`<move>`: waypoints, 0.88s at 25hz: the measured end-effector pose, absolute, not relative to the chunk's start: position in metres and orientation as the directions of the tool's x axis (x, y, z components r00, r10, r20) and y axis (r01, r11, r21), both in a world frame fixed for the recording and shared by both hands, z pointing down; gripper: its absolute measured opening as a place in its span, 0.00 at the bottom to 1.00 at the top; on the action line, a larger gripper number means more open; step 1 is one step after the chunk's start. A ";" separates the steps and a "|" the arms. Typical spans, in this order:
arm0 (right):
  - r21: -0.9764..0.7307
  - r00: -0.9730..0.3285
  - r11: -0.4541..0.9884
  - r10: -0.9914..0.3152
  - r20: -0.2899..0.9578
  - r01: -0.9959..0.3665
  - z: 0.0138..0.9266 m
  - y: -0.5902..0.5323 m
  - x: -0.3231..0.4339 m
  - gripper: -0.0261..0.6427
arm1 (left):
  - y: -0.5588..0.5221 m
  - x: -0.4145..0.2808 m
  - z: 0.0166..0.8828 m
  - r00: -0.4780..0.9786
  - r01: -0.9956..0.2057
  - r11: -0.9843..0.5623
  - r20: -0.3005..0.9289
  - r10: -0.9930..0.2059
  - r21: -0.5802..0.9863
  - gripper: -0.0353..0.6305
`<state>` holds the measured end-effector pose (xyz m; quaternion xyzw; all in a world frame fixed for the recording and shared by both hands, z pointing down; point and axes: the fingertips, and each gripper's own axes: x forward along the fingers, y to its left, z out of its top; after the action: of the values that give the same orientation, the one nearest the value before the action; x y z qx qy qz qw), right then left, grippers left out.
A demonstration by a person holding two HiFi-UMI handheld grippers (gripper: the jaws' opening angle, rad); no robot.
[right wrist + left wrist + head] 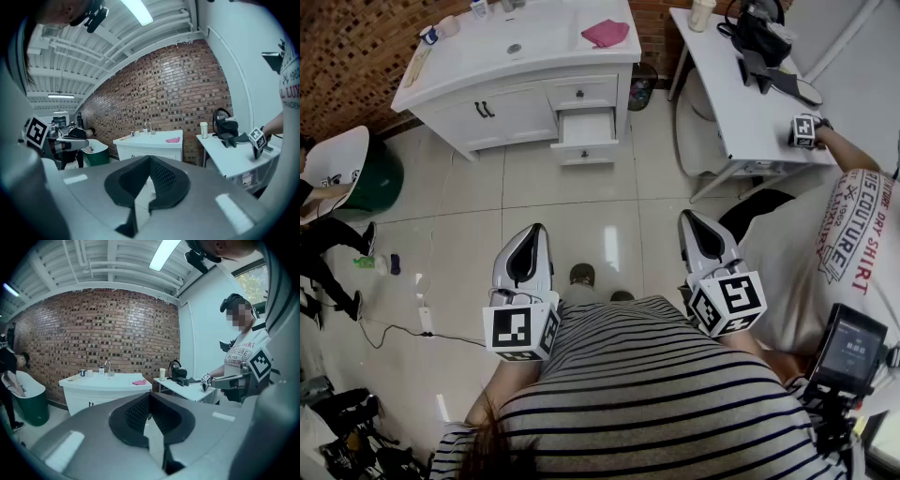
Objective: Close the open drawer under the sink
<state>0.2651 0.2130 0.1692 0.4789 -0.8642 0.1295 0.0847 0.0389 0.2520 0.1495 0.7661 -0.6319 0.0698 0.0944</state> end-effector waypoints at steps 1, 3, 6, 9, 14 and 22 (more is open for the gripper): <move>-0.143 -0.527 0.508 -0.805 0.270 -0.849 0.170 0.207 0.264 0.04 | 0.245 0.036 0.151 0.189 -0.982 -0.180 0.226 -0.955 0.062 0.08; -0.144 -0.527 0.508 -0.805 0.272 -0.849 0.172 0.194 0.260 0.04 | 0.231 0.030 0.154 0.188 -0.982 -0.176 0.226 -0.956 0.069 0.08; -0.140 -0.523 0.505 -0.805 0.279 -0.852 0.183 0.171 0.251 0.04 | 0.206 0.021 0.163 0.202 -0.979 -0.192 0.221 -0.954 0.068 0.08; -0.119 -0.512 0.500 -0.811 0.282 -0.858 0.194 0.138 0.233 0.04 | 0.166 0.008 0.178 0.233 -0.972 -0.225 0.214 -0.949 0.061 0.08; -0.087 -0.448 0.444 -0.841 0.304 -0.892 0.204 0.052 0.194 0.04 | 0.058 -0.033 0.194 0.299 -0.954 -0.286 0.221 -0.928 0.090 0.08; -0.063 -0.376 0.380 -0.855 0.357 -0.923 0.185 -0.083 0.119 0.04 | -0.091 -0.074 0.206 0.563 -0.825 -0.542 0.302 -0.769 0.159 0.08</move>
<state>0.1191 -0.0828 0.1848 0.5421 -0.8198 0.1269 0.1338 -0.0743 -0.0912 0.2055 0.8726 -0.4568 0.0981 0.1426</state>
